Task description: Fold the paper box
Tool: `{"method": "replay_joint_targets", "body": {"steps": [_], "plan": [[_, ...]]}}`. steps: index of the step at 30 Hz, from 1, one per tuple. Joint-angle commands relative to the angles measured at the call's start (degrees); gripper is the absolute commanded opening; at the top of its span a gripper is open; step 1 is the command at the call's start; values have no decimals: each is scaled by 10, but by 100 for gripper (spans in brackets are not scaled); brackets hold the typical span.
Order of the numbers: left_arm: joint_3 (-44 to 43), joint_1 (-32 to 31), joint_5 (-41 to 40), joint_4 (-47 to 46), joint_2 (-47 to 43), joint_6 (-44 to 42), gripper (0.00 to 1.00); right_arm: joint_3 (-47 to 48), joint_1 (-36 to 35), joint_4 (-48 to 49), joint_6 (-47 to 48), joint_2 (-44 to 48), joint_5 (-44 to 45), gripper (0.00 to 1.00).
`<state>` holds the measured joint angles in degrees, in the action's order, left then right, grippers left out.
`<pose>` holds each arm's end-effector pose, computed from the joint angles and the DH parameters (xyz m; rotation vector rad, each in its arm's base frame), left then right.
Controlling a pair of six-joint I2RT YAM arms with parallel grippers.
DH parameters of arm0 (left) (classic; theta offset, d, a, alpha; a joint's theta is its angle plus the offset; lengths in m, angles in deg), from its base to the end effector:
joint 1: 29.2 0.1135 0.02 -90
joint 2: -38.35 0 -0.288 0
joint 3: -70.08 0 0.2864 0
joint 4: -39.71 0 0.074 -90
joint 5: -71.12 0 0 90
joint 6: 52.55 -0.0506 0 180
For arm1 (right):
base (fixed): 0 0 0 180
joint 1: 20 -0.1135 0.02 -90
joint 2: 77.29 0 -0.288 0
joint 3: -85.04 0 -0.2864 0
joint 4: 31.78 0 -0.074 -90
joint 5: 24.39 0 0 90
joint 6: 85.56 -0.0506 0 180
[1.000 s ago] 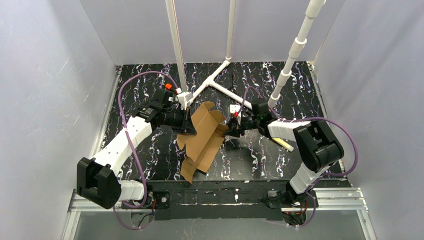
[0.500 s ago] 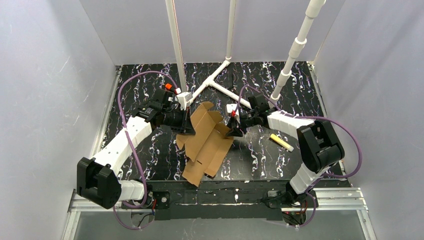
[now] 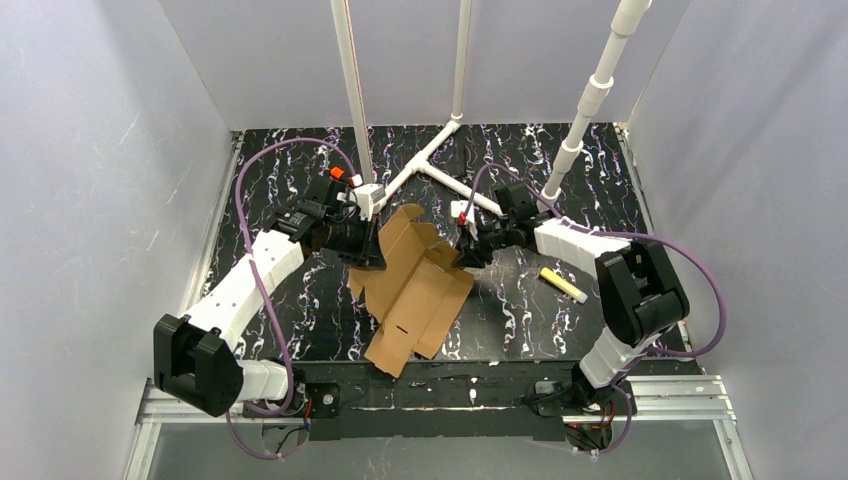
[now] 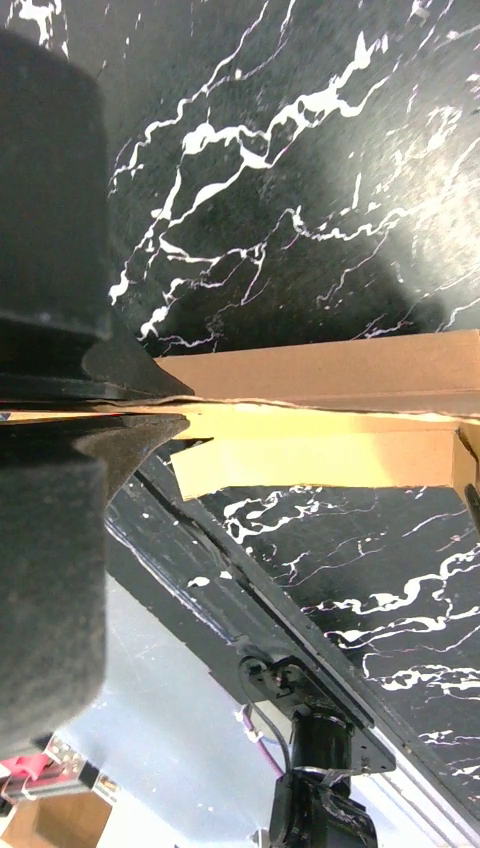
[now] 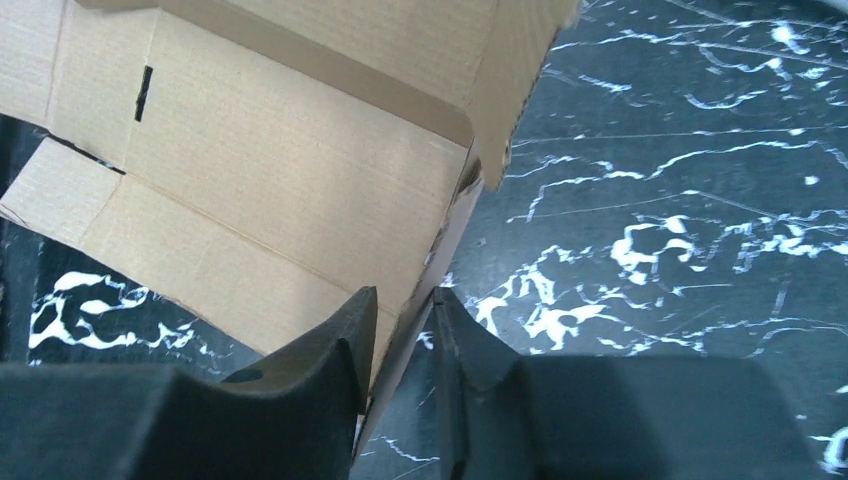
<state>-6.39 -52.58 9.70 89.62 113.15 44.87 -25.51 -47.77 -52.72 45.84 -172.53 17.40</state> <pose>0.2746 -0.1451 0.3114 0.5730 2.3814 -0.8456 0.3169 0.2095 0.1973 -1.5470 1.5661 0.8609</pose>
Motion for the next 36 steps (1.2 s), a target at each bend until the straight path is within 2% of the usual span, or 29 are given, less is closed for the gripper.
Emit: {"method": "replay_joint_targets", "body": {"steps": [1,4,5,9,15,20,31,36], "plan": [[-46,-1,-17,29,4,-32,0,58,-20,45,-71,8,49,22],[-69,-1,-44,45,7,-48,0,69,-31,64,-92,-3,77,4],[-78,-1,-54,50,7,-54,0,66,-35,89,-107,-5,87,1],[-120,-1,-103,62,11,-80,0,23,-48,267,-215,-13,131,1],[-172,-1,-139,73,19,-127,0,-71,-49,665,-394,-88,196,1],[-175,-10,-133,75,23,-149,0,-121,-53,890,-436,-148,211,2],[-129,-60,-130,66,32,-161,0,-184,-53,894,-416,-147,165,20],[-121,-74,-136,62,31,-155,0,-191,-52,858,-404,-127,131,23]]}}
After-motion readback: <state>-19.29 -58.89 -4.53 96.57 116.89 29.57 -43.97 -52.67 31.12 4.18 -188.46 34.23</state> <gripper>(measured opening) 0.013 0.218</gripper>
